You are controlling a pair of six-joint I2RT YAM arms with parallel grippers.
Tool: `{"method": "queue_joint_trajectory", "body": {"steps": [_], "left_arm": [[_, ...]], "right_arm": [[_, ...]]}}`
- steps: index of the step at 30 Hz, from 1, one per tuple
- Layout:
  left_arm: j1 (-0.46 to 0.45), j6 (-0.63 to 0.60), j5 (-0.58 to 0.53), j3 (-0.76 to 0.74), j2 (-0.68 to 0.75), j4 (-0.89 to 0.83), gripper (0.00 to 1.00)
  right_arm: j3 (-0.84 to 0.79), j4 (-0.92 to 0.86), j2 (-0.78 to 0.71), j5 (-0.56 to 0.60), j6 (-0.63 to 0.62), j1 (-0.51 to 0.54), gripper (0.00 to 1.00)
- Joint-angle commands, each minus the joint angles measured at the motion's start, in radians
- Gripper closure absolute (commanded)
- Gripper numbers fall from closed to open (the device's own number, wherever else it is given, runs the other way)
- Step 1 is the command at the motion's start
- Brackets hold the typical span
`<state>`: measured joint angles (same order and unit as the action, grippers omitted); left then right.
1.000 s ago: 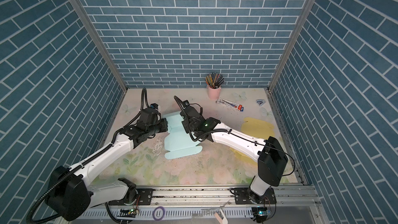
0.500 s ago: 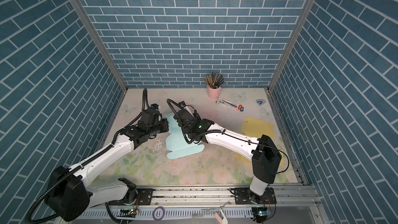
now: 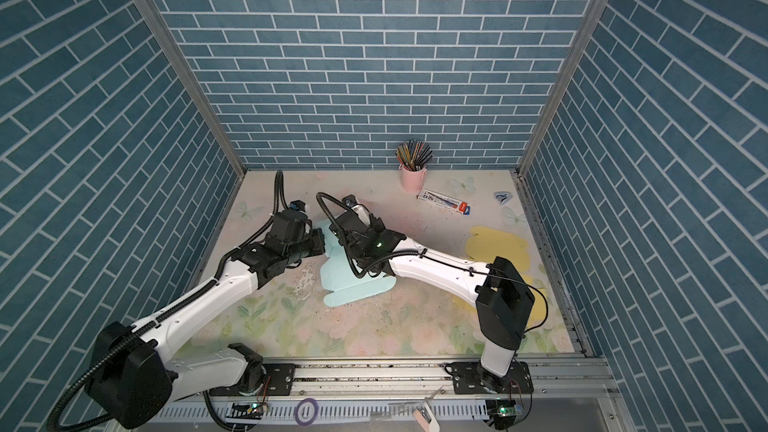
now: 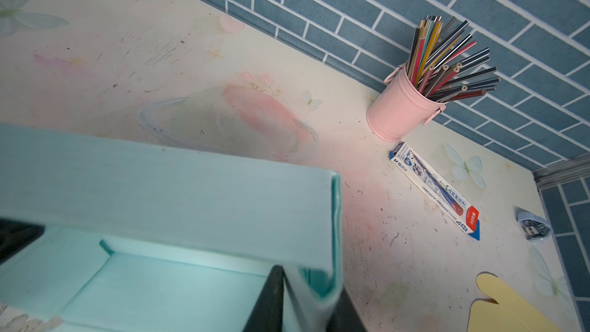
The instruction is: Fold the paper box
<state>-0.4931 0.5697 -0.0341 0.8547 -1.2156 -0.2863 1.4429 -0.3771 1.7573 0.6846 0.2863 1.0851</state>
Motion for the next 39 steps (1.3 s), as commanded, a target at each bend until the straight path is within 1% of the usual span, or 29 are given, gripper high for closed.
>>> {"method": "queue_joint_trajectory", "body": {"steps": [1, 3, 7, 9, 13, 18, 21, 24, 27, 30, 35, 39], "left_arm": [[-0.014, 0.010, 0.042, -0.010, 0.026, 0.036, 1.00], [-0.013, 0.012, 0.040, -0.013, 0.031, 0.035, 1.00], [-0.013, 0.012, 0.036, -0.013, 0.039, 0.035, 1.00], [-0.013, 0.011, 0.034, -0.014, 0.043, 0.035, 1.00], [-0.014, 0.015, 0.034, -0.022, 0.044, 0.042, 1.00], [-0.014, 0.024, 0.039, -0.029, 0.055, 0.046, 1.00], [-0.013, 0.027, 0.034, -0.033, 0.067, 0.048, 1.00], [-0.013, 0.027, 0.030, -0.036, 0.073, 0.047, 1.00], [-0.013, 0.028, 0.028, -0.038, 0.067, 0.053, 1.00], [-0.013, 0.031, 0.030, -0.043, 0.069, 0.059, 1.00], [-0.014, 0.032, 0.025, -0.042, 0.068, 0.061, 1.00], [-0.013, 0.032, 0.023, -0.044, 0.067, 0.062, 1.00]], "right_arm": [[0.032, 0.023, 0.042, 0.026, -0.012, 0.018, 0.71], [0.030, 0.037, 0.042, 0.027, -0.010, 0.021, 0.70], [0.025, 0.040, 0.046, 0.043, -0.010, 0.020, 0.70], [0.020, 0.043, 0.045, 0.053, -0.012, 0.021, 0.73], [0.018, 0.055, 0.054, 0.071, -0.013, 0.021, 0.83], [0.014, 0.080, 0.068, 0.080, -0.015, 0.022, 0.91], [0.010, 0.097, 0.071, 0.083, -0.018, 0.022, 0.90], [0.015, 0.096, 0.083, 0.092, -0.025, 0.021, 0.83], [0.016, 0.103, 0.092, 0.100, -0.032, 0.022, 0.82], [0.018, 0.103, 0.109, 0.116, -0.041, 0.022, 0.87], [0.021, 0.111, 0.123, 0.143, -0.061, 0.025, 1.00], [0.037, 0.111, 0.139, 0.190, -0.104, 0.039, 1.00]]}}
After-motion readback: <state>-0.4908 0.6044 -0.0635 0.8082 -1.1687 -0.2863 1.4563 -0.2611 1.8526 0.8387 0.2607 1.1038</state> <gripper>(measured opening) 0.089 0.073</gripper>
